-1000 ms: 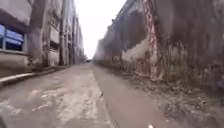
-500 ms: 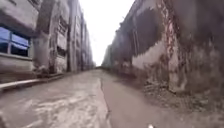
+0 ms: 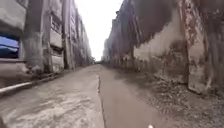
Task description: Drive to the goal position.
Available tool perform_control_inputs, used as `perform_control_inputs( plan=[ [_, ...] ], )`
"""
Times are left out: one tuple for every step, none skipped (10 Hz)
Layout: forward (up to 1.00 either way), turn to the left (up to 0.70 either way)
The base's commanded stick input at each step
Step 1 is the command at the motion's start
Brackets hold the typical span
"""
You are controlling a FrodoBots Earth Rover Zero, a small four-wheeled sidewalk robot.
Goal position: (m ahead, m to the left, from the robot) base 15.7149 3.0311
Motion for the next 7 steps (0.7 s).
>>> perform_control_inputs(
  plan=[
    [1.00,0.00],
    [1.00,0.00],
    [1.00,0.00],
    [1.00,0.00],
    [1.00,0.00],
    [1.00,0.00],
    [1.00,0.00]
  ],
)
